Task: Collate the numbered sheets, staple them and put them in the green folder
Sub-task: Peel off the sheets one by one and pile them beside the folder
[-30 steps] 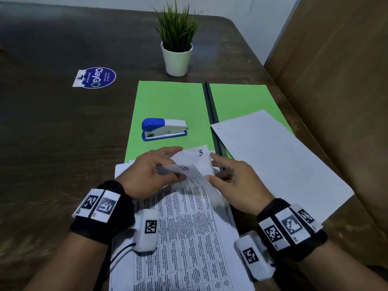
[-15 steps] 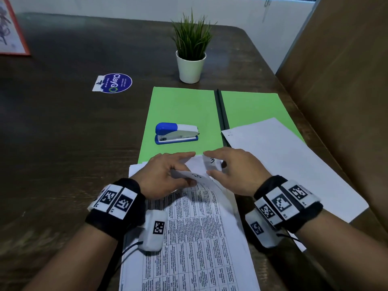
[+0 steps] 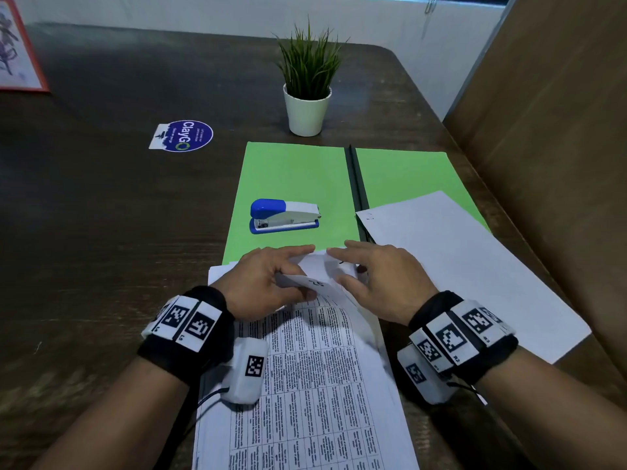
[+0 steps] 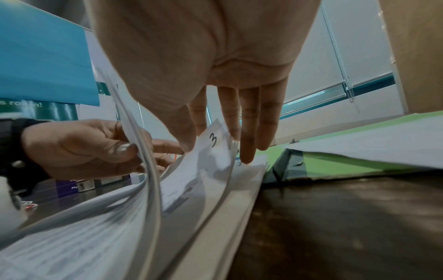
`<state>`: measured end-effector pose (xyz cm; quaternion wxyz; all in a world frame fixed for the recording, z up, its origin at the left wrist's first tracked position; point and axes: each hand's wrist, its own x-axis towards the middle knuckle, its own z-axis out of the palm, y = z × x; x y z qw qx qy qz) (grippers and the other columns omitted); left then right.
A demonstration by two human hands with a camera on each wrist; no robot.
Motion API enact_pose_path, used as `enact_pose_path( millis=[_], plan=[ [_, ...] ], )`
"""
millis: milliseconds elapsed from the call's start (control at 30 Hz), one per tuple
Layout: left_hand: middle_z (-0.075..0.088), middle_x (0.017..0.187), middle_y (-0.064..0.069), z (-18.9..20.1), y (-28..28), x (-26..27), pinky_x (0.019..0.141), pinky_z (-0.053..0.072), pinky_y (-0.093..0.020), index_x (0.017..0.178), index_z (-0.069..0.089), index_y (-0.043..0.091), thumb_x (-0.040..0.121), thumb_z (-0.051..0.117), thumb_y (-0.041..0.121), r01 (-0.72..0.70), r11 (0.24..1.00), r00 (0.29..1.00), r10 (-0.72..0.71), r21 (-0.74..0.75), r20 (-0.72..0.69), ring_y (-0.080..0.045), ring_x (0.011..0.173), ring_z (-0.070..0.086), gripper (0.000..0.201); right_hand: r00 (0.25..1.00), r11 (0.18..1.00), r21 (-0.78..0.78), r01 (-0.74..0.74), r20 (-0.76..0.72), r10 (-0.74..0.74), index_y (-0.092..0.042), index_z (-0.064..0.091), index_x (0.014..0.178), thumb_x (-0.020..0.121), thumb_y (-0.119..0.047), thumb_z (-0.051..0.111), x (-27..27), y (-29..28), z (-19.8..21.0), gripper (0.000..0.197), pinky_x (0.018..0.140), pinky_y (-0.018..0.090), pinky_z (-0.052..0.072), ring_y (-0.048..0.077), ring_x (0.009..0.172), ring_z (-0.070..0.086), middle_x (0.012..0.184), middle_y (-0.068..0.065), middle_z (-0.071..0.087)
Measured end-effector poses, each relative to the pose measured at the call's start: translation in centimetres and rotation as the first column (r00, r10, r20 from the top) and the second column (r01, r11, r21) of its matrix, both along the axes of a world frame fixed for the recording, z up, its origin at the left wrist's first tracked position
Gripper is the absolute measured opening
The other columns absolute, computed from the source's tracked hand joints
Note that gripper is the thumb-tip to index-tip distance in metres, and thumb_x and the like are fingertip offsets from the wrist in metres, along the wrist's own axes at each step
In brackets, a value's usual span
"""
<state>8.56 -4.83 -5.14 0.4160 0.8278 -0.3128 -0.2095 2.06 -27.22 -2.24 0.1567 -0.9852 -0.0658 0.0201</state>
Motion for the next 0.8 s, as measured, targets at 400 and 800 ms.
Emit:
enact_pose_path(
  millis=[400, 800],
  plan=[
    [0.046, 0.145, 0.021, 1.6, 1.4, -0.2, 0.094, 0.054, -0.031, 0.084, 0.08, 0.044, 0.076, 0.082, 0.009, 0.024, 0.999, 1.0, -0.024, 0.031, -0.002, -0.004, 0.129, 0.051, 0.036, 0.995, 0.984, 0.176, -0.02, 0.102, 0.002, -0.026, 0.047, 0.068, 0.087, -0.033, 0.066, -1.2, 0.7, 0.6, 0.028, 0.068, 0.031, 0.04, 0.015, 0.083, 0.05, 0.087, -0.004, 0.055],
    [0.053, 0.134, 0.022, 2.4, 1.6, -0.2, 0.102, 0.05, -0.033, 0.079, 0.08, 0.039, 0.071, 0.09, 0.02, 0.007, 1.0, 1.0, -0.007, 0.002, 0.018, -0.001, 0.121, 0.057, 0.023, 0.978, 0.903, 0.399, 0.157, 0.067, -0.199, -0.022, 0.043, 0.061, 0.093, -0.03, 0.063, -4.2, 0.5, -0.9, 0.039, 0.059, 0.028, 0.036, 0.01, 0.062, 0.043, 0.066, -0.008, 0.044]
  ],
)
